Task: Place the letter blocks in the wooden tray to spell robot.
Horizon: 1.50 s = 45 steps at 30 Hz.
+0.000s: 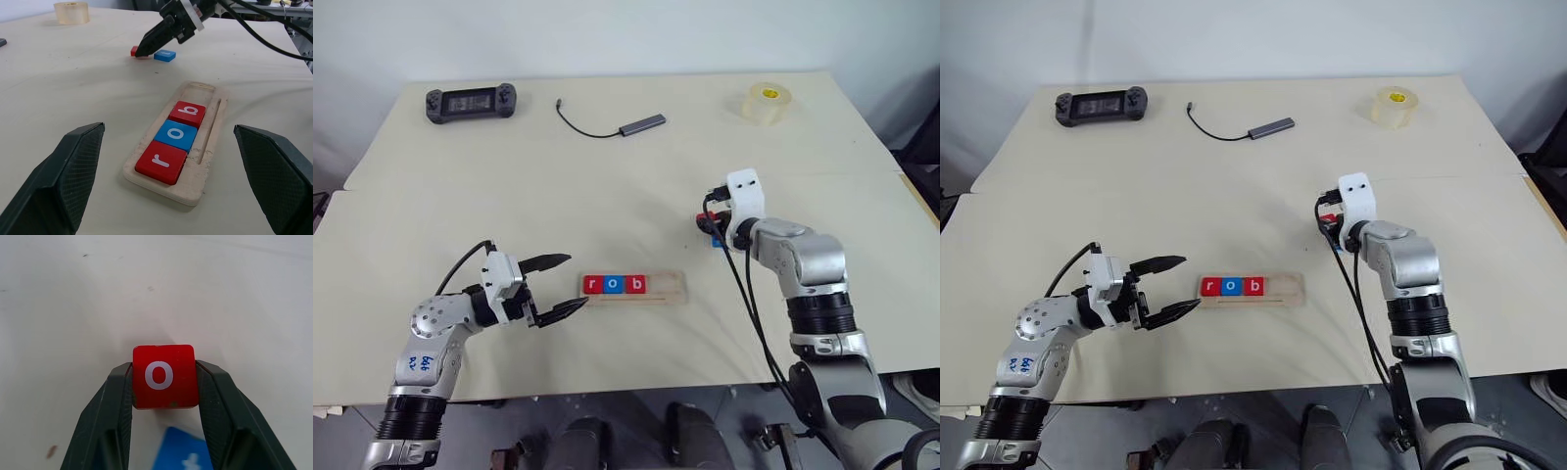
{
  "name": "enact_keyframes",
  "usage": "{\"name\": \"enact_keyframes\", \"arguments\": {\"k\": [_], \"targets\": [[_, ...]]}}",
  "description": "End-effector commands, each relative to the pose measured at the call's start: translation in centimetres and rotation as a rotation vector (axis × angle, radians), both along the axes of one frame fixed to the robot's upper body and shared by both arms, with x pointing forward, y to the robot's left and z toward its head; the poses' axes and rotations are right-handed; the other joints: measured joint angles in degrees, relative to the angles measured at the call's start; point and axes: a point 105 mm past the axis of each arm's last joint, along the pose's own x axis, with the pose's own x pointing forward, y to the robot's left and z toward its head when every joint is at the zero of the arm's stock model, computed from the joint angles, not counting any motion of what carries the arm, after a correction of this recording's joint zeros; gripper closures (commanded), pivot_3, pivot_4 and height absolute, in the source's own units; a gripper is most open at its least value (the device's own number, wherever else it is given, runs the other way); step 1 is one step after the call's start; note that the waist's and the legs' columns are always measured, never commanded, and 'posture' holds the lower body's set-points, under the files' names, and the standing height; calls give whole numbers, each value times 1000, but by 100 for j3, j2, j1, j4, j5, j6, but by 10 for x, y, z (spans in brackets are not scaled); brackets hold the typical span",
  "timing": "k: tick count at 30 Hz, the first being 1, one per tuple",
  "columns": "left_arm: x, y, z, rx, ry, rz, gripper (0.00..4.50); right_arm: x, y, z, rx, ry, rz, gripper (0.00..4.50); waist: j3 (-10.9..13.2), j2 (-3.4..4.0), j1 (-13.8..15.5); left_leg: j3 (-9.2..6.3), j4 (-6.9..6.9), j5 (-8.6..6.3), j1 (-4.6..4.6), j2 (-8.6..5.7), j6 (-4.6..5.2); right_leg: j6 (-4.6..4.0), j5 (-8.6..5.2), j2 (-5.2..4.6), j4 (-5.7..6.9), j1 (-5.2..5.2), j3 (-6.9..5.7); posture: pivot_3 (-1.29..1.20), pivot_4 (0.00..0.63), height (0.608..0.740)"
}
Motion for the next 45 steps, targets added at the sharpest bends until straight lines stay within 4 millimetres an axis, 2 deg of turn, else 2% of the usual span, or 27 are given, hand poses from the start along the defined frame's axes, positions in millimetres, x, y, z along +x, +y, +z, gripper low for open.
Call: {"name": "enact_keyframes", "arguments": {"k": [1,5,12,16,19,23,27,33,38,41,45], "targets": [[-1,0,7,5,-39,-6,0,2,1,12,13,-55,4,2010,0,0,0,0,0,0,0,0,0,0,0,0,0,0,0,0,150,740],[-2,2,7,7,-40,3,0,-6,-8,26,-9,-82,19,703,0,0,17,-2,1,0,0,-1,0,0,0,-1,-1,1,0,0,150,740],[-4,3,5,9,-29,0,0,-43,-33,45,-45,-80,10,703,0,0,29,-6,-7,0,-3,-2,1,0,0,-3,-7,1,-2,0,150,740],[-3,2,4,8,-21,-7,0,-63,-49,37,-59,-37,-32,703,0,-1,36,-5,-6,0,-3,-2,1,0,0,-3,-8,2,-1,0,150,740],[-2,1,4,9,-17,-17,0,-68,-54,29,-60,-15,-54,703,0,-1,41,-1,-6,0,-2,-2,1,0,0,-3,-10,2,2,0,150,740],[-1,0,5,10,-17,-25,0,-66,-49,27,-51,-12,-45,703,0,-1,39,2,-6,0,-1,-2,1,0,0,-2,-8,1,4,0,150,740],[0,-1,6,13,-20,-32,0,-47,-30,25,-39,-22,-5,703,0,-1,12,7,-5,0,0,-2,1,0,0,-2,-8,1,7,0,150,740],[0,-2,9,13,-32,-26,0,-17,-13,17,-47,-20,10,703,0,0,5,8,-6,1,2,-3,1,0,0,-2,-5,-1,7,0,150,740],[-2,-1,9,9,-36,-9,0,-4,0,11,-39,-15,26,703,0,0,9,3,-6,1,0,-3,2,0,0,-2,-6,-1,3,0,150,740],[-3,0,9,5,-38,6,0,-3,7,4,-47,-8,43,1269,0,0,0,1,-7,1,0,-3,2,0,0,-2,-5,-1,1,0,150,740],[-4,0,9,6,-38,11,0,-2,5,4,-52,-16,38,2628,0,0,2,2,-6,1,1,-2,2,0,0,-2,-4,0,1,0,150,740]]}}
